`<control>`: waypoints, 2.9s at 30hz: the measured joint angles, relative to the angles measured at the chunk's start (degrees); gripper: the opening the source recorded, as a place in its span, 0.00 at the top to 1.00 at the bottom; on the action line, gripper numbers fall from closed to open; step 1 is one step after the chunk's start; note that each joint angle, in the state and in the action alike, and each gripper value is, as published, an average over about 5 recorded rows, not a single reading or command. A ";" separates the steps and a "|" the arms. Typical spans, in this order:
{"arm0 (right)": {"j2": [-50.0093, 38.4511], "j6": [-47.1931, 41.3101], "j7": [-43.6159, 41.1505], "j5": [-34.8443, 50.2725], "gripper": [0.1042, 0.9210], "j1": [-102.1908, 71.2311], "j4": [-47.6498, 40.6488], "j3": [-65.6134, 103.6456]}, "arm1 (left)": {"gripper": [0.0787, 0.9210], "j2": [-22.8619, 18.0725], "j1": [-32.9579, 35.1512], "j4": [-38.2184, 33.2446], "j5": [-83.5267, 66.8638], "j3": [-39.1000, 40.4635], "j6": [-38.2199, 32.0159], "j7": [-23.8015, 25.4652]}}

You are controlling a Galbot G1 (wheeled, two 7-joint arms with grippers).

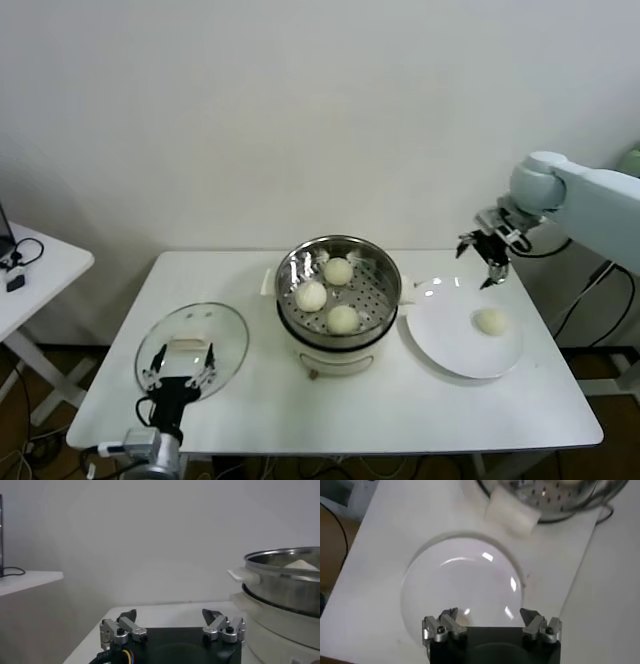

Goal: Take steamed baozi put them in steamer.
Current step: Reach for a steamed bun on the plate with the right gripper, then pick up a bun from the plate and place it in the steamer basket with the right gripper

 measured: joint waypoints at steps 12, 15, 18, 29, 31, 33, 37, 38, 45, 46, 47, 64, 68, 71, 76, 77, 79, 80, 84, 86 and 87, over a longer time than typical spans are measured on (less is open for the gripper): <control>1.19 1.23 -0.56 -11.42 0.12 -14.13 -11.70 12.48 | 0.12 -0.40 0.30 -1.45 0.89 -0.10 0.39 -0.34; 2.04 1.65 -0.57 -13.52 0.12 -17.00 -14.01 15.03 | 0.12 -0.45 0.41 -1.55 0.93 -0.40 0.44 -0.36; 2.91 2.14 -0.52 -15.42 0.12 -19.66 -16.08 17.44 | 0.12 -0.46 0.47 -1.55 1.09 -0.66 0.47 -0.49; 6.58 4.15 0.63 -21.49 0.12 -27.15 -23.33 25.88 | 0.12 -0.74 0.57 -1.70 1.50 -0.86 0.80 -1.24; 7.33 4.54 0.84 -22.51 0.12 -28.04 -24.61 27.36 | 0.12 -0.74 0.54 -1.64 1.53 -0.88 0.83 -1.28; 8.08 4.86 0.95 -23.46 0.12 -28.72 -25.84 28.74 | 0.12 -0.74 0.52 -1.51 1.58 -0.93 0.86 -1.33; 9.44 5.35 0.99 -25.04 0.12 -29.83 -28.03 31.06 | 0.12 -0.77 0.45 -1.13 1.65 -1.11 0.97 -1.52; 9.76 5.50 1.00 -25.41 0.12 -30.08 -28.53 31.59 | 0.12 -0.78 0.44 -1.03 1.66 -1.15 0.99 -1.55; 11.66 6.19 0.79 -27.31 0.12 -31.11 -31.51 34.36 | 0.12 -0.81 0.42 -0.80 1.73 -1.34 1.03 -1.64; 11.83 6.22 0.72 -27.48 0.12 -31.23 -31.76 34.59 | 0.12 -0.81 0.41 -0.78 1.74 -1.36 1.05 -1.66; 12.00 6.25 0.64 -27.63 0.12 -31.35 -32.00 34.81 | 0.12 -0.82 0.39 -0.76 1.75 -1.38 1.07 -1.67; 13.45 6.42 0.14 -28.02 0.21 -31.95 -34.00 36.81 | 0.12 -0.86 0.21 -0.61 1.78 -1.54 1.27 -1.80; 13.49 6.32 0.09 -27.51 0.24 -31.46 -34.21 36.54 | 0.12 -0.90 0.31 -0.61 1.69 -1.92 1.25 -1.76; 13.50 6.17 -0.03 -27.12 0.25 -30.91 -34.48 36.10 | 0.12 -0.97 0.32 -0.59 1.47 -2.28 1.23 -1.69; 13.46 5.74 -0.15 -26.21 0.27 -30.12 -34.60 35.16 | 0.12 -1.17 0.54 -0.58 1.20 -2.79 1.01 -1.61; 13.40 5.59 -0.17 -25.87 0.27 -29.89 -34.50 34.85 | 0.12 -1.18 0.62 -0.59 1.17 -2.87 0.93 -1.59; 13.29 5.27 -0.21 -25.01 0.27 -29.28 -34.18 34.00 | 0.12 -1.19 0.75 -0.59 1.12 -3.02 0.78 -1.56; 13.25 5.08 -0.24 -24.46 0.28 -28.87 -33.96 33.44 | 0.12 -1.20 0.78 -0.58 1.10 -3.08 0.72 -1.54; 13.23 4.15 -0.44 -21.17 0.28 -26.22 -32.70 30.08 | 0.12 -1.21 0.74 -0.62 0.99 -3.13 0.60 -1.52; 13.32 3.38 -0.51 -18.62 0.29 -24.11 -31.70 27.59 | 0.12 -1.25 0.61 -0.70 0.95 -3.06 0.58 -1.52; 13.42 2.90 -0.54 -17.11 0.29 -22.86 -31.13 26.11 | 0.12 -1.29 0.54 -0.76 0.94 -2.99 0.58 -1.52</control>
